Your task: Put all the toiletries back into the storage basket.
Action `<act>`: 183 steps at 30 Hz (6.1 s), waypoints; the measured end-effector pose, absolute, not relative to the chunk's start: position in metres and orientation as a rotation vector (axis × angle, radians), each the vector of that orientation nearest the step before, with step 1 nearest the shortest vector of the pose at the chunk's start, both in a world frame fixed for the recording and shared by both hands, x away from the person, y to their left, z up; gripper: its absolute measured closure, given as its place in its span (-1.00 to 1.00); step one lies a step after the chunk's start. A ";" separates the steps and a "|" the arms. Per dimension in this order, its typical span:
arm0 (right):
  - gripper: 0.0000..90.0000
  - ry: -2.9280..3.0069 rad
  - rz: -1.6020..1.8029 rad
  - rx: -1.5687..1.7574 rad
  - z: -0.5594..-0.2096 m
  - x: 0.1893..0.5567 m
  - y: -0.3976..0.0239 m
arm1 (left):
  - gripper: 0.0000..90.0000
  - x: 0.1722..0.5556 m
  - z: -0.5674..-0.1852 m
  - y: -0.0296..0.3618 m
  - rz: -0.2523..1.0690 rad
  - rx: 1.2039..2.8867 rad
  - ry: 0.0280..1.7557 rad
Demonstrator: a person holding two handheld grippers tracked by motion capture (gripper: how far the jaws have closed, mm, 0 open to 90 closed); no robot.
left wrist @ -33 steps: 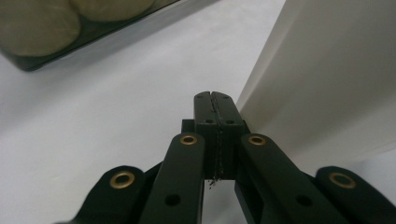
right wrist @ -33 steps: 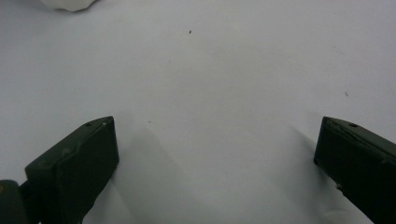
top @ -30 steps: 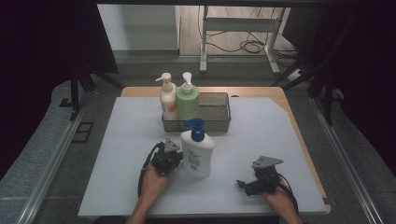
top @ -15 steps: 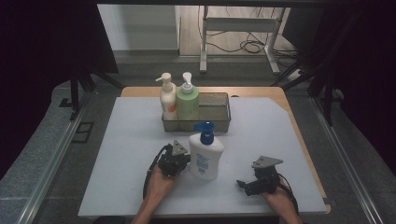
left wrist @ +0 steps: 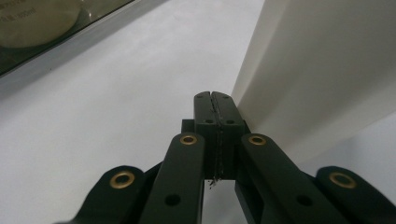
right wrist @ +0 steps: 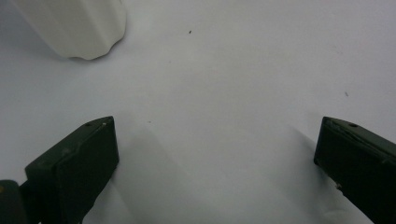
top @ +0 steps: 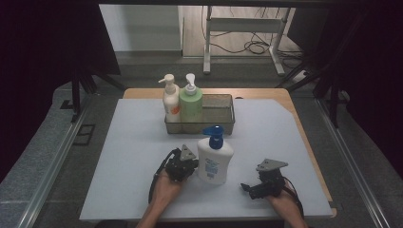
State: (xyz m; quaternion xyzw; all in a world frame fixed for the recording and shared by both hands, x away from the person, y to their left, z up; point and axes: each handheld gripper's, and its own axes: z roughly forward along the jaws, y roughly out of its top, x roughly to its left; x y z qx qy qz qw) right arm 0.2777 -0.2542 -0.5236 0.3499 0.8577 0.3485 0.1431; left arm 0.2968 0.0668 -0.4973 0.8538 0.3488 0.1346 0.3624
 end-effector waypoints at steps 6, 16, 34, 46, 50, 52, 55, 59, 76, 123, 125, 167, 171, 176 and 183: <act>-1.00 2.473 1.005 1.009 -0.523 0.278 -0.254 | 0.96 0.296 -0.497 0.070 0.354 2.203 0.899; -1.00 2.474 1.003 1.008 -0.523 0.278 -0.254 | 0.82 0.292 -0.500 0.086 0.350 2.192 0.942; -0.93 2.485 1.029 0.991 -0.522 0.277 -0.255 | 0.14 0.276 -0.502 0.114 0.350 2.158 1.001; -0.94 2.475 1.051 0.969 -0.516 0.274 -0.257 | -0.43 0.261 -0.506 0.127 0.401 2.144 1.050; -0.97 2.478 1.064 0.957 -0.513 0.273 -0.256 | -0.58 0.256 -0.510 0.130 0.400 2.160 1.068; -0.99 2.481 1.067 0.949 -0.512 0.272 -0.255 | -0.63 0.253 -0.512 0.131 0.394 2.161 1.079; -1.00 2.484 1.075 0.941 -0.510 0.271 -0.254 | -0.69 0.249 -0.513 0.132 0.393 2.158 1.087; -1.00 2.486 1.090 0.940 -0.507 0.270 -0.253 | -0.71 0.247 -0.514 0.133 0.389 2.156 1.087; -1.00 2.499 1.217 0.888 -0.475 0.269 -0.248 | -0.74 0.247 -0.523 0.132 0.381 2.176 1.068; -0.79 2.573 1.362 0.680 -0.425 0.296 -0.168 | -0.74 0.246 -0.524 0.131 0.392 2.170 1.066; -0.73 2.568 1.361 0.666 -0.423 0.297 -0.165 | -0.74 0.246 -0.524 0.131 0.392 2.170 1.066; -0.18 2.572 1.328 0.613 -0.409 0.305 -0.148 | -0.74 0.246 -0.524 0.131 0.395 2.173 1.066; -0.18 2.554 1.319 0.627 -0.404 0.307 -0.149 | -0.74 0.246 -0.524 0.131 0.394 2.172 1.066; -0.18 2.527 1.320 0.639 -0.396 0.310 -0.152 | -0.74 0.246 -0.524 0.131 0.395 2.172 1.065; -0.18 2.489 1.301 0.675 -0.385 0.317 -0.156 | -0.74 0.246 -0.524 0.131 0.395 2.173 1.065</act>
